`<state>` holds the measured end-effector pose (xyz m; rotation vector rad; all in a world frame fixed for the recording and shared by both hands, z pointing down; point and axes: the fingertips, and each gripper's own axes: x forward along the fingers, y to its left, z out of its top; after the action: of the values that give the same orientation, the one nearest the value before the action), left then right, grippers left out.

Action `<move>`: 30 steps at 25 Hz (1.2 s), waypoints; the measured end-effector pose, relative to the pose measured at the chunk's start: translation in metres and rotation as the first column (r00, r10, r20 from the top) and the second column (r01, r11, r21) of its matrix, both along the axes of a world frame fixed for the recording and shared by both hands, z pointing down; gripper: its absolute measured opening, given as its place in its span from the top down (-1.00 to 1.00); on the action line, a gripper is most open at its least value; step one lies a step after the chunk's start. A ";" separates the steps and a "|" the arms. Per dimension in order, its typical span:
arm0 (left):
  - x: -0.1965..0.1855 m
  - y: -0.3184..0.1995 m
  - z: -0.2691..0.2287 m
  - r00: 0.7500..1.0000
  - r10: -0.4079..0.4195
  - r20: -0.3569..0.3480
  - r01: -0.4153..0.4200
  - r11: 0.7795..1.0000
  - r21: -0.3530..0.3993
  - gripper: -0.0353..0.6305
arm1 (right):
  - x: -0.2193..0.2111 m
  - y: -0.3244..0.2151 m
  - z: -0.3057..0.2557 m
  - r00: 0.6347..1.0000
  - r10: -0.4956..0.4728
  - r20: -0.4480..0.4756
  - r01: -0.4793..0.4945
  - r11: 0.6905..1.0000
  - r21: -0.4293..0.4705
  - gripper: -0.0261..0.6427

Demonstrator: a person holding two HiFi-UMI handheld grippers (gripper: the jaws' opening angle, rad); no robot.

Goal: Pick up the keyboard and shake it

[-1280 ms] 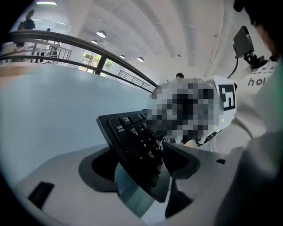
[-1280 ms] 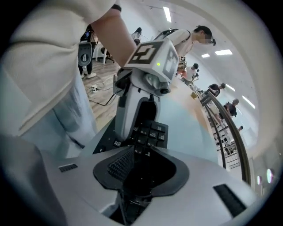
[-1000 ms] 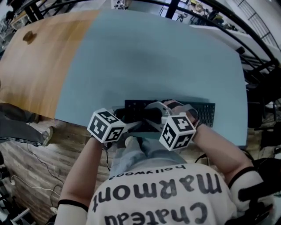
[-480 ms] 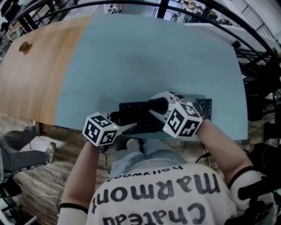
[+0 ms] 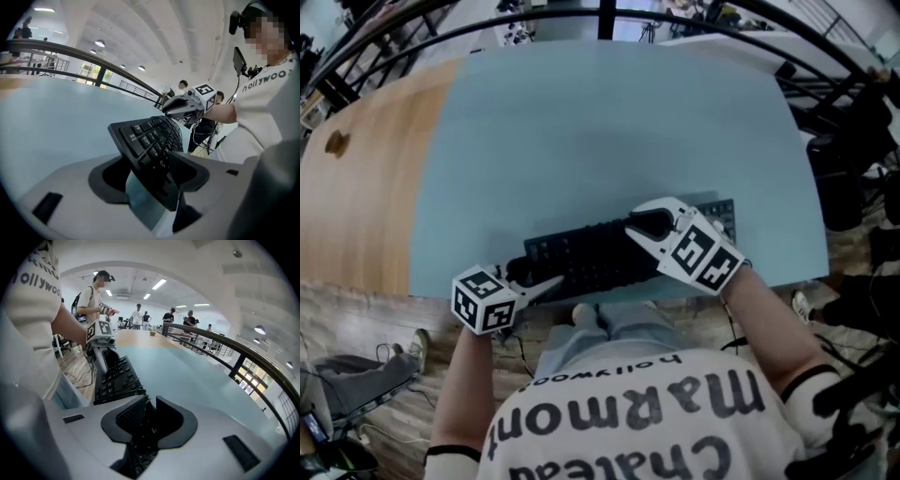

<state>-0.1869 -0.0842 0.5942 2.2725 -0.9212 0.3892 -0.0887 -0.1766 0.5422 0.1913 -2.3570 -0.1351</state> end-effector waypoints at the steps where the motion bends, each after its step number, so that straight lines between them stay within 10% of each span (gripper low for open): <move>1: 0.008 -0.003 -0.001 1.000 0.000 0.003 0.000 1.000 0.007 0.12 | 0.016 -0.008 -0.003 1.000 0.024 0.019 -0.024 1.000 -0.007 0.64; 13: -0.006 -0.009 -0.020 0.998 0.011 0.067 -0.008 0.998 -0.054 0.14 | 0.165 -0.077 -0.052 0.888 0.425 0.174 -0.389 0.897 -0.209 0.72; 18: -0.008 -0.008 -0.014 0.997 -0.001 0.075 0.011 0.992 -0.123 0.11 | 0.211 -0.087 -0.035 0.878 0.454 0.151 -0.405 0.874 -0.269 0.68; 21: -0.011 -0.007 -0.007 0.997 -0.013 0.071 0.024 0.987 -0.156 0.07 | 0.224 -0.085 -0.020 0.884 0.451 0.120 -0.385 0.851 -0.358 0.26; 30: -0.014 -0.009 -0.009 0.991 -0.053 0.122 0.077 0.977 -0.198 0.04 | 0.230 -0.090 0.026 0.891 0.454 0.011 -0.369 0.737 -0.566 0.18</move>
<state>-0.2013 -0.0927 0.5850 2.0472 -0.9658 0.5653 0.1417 -0.2665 0.5681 0.4467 -2.3269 0.8022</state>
